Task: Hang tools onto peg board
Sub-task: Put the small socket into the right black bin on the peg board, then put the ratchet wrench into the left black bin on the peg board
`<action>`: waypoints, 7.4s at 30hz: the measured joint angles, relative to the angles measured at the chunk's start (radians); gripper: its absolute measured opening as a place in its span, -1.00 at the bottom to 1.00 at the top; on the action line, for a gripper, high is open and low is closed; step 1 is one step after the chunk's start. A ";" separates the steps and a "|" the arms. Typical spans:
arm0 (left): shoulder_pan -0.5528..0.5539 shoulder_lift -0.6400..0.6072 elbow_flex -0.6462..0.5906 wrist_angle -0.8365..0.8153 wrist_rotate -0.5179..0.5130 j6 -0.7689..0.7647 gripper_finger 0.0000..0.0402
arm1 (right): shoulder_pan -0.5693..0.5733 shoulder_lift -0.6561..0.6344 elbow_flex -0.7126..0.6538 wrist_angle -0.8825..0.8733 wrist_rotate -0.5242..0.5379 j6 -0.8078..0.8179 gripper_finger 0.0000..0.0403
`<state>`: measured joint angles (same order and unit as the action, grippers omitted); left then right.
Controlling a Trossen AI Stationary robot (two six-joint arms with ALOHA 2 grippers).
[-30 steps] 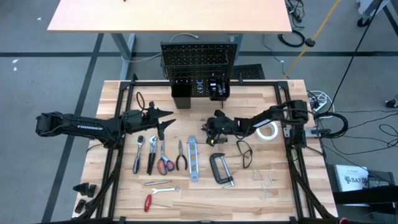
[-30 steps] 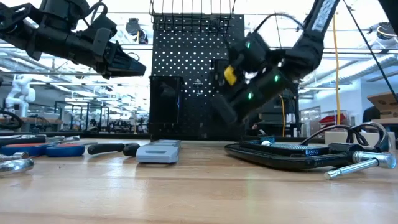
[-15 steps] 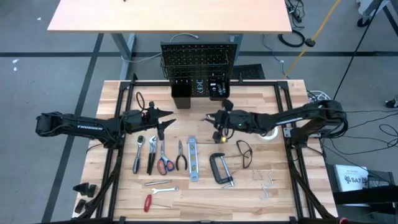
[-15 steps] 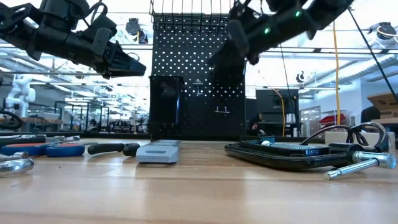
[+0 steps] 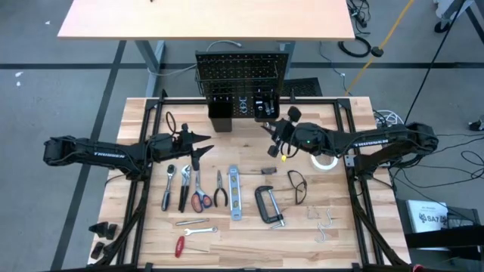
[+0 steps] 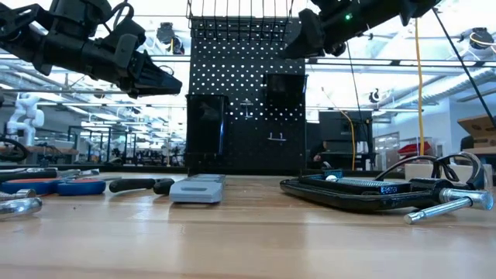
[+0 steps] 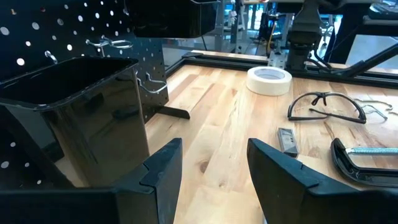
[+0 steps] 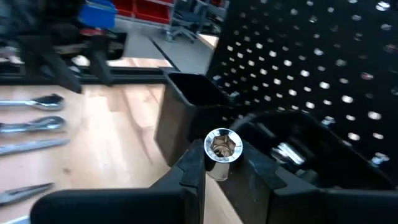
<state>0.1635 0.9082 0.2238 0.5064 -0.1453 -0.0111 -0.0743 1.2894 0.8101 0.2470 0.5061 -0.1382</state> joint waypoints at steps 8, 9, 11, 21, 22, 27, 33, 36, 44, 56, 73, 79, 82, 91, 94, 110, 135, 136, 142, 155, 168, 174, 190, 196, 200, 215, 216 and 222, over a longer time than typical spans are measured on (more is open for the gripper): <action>0.000 0.000 0.000 0.000 0.001 0.000 -0.11 | -0.056 -0.002 0.000 0.003 -0.003 -0.019 -0.75; 0.000 0.000 0.000 0.000 0.001 0.000 -0.11 | -0.063 -0.002 0.000 0.006 -0.003 -0.024 -0.75; 0.000 0.000 0.000 0.000 0.001 0.003 -0.11 | -0.077 -0.002 0.001 0.015 -0.004 -0.033 -0.75; 0.000 0.000 0.000 -0.001 0.001 0.017 -0.11 | -0.165 0.048 0.174 -0.173 -0.007 -0.021 -0.75; 0.000 0.000 0.000 -0.001 0.001 0.017 -0.11 | -0.174 0.058 0.190 -0.209 -0.007 -0.010 -0.75; 0.000 0.000 0.000 -0.003 0.001 0.017 -0.11 | -0.198 0.114 0.242 -0.292 -0.050 0.020 -0.75; 0.000 0.000 0.000 -0.010 0.002 0.017 -0.11 | -0.201 0.163 0.276 -0.298 -0.081 0.022 -0.75; 0.000 0.000 0.000 -0.016 0.002 0.017 -0.11 | -0.206 0.170 0.279 -0.299 -0.082 0.027 -0.68; 0.000 0.000 0.000 -0.018 0.002 0.018 -0.11 | -0.209 0.170 0.279 -0.303 -0.082 0.026 -0.25; 0.000 -0.020 0.017 -0.024 0.074 0.010 -0.11 | -0.198 0.085 0.280 -0.380 -0.082 0.014 -0.12; -0.079 -0.030 0.234 -0.451 0.095 -0.009 -0.11 | 0.050 -0.010 0.279 -0.666 -0.093 0.143 -0.14; -0.111 -0.030 0.260 -0.543 0.083 -0.050 -0.11 | 0.134 0.064 0.279 -0.633 -0.097 0.174 -0.14; -0.112 -0.030 0.274 -0.651 0.066 -0.245 -0.11 | 0.153 0.120 0.279 -0.588 -0.119 0.159 -0.14; -0.144 -0.027 0.306 -1.117 0.065 -0.795 -0.11 | 0.155 0.255 0.279 -0.484 -0.121 0.104 -0.14; -0.183 -0.024 0.306 -1.219 0.040 -0.906 -0.11 | 0.149 0.281 0.279 -0.469 -0.120 0.091 -0.14; -0.355 0.087 0.307 -1.146 0.033 -1.058 -0.11 | 0.127 0.324 0.279 -0.444 -0.198 0.069 -0.14; -0.540 0.224 0.440 -1.465 0.040 -1.305 -0.11 | 0.127 0.324 0.279 -0.449 -0.198 0.063 -0.14; -0.539 0.234 0.440 -1.451 0.040 -1.289 -0.11 | 0.127 0.324 0.279 -0.449 -0.198 0.063 -0.14; -0.539 0.278 0.438 -1.478 0.042 -1.288 -0.11 | 0.127 0.323 0.279 -0.449 -0.198 0.068 -0.14; -0.539 0.281 0.438 -1.624 0.051 -1.423 -0.11 | 0.127 0.323 0.279 -0.449 -0.198 0.070 -0.14; -0.539 0.281 0.312 -1.490 0.101 -1.451 -0.11 | 0.127 0.323 0.279 -0.460 -0.198 0.070 -0.14; -0.539 0.279 0.242 -1.382 0.119 -1.476 -0.11 | 0.126 0.323 0.278 -0.460 -0.198 0.070 -0.14; -0.540 0.279 0.226 -1.368 0.099 -1.393 -0.83 | 0.127 0.323 0.278 -0.461 -0.194 0.074 -0.14; -0.540 0.286 0.270 -1.394 0.054 -1.312 -0.92 | 0.126 0.323 0.278 -0.468 -0.194 0.074 -0.14; -0.539 0.278 0.317 -1.398 -0.030 -1.283 -0.92 | 0.126 0.323 0.278 -0.470 -0.194 0.073 -0.14; -0.559 0.050 0.395 -1.393 -0.304 -1.202 -0.92 | 0.126 0.312 0.278 -0.538 -0.194 0.066 -0.14; -0.562 0.028 0.395 -1.382 -0.325 -1.185 -0.92 | 0.126 0.303 0.278 -0.538 -0.195 0.065 -0.14; -0.572 -0.064 0.397 -1.236 -0.438 -1.014 -0.92 | 0.128 0.225 0.278 -0.545 -0.205 0.037 -0.14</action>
<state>-0.4084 0.8441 0.6212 -0.7298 -0.5834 -1.0250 0.0540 1.5141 1.0882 -0.2982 0.3013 -0.1008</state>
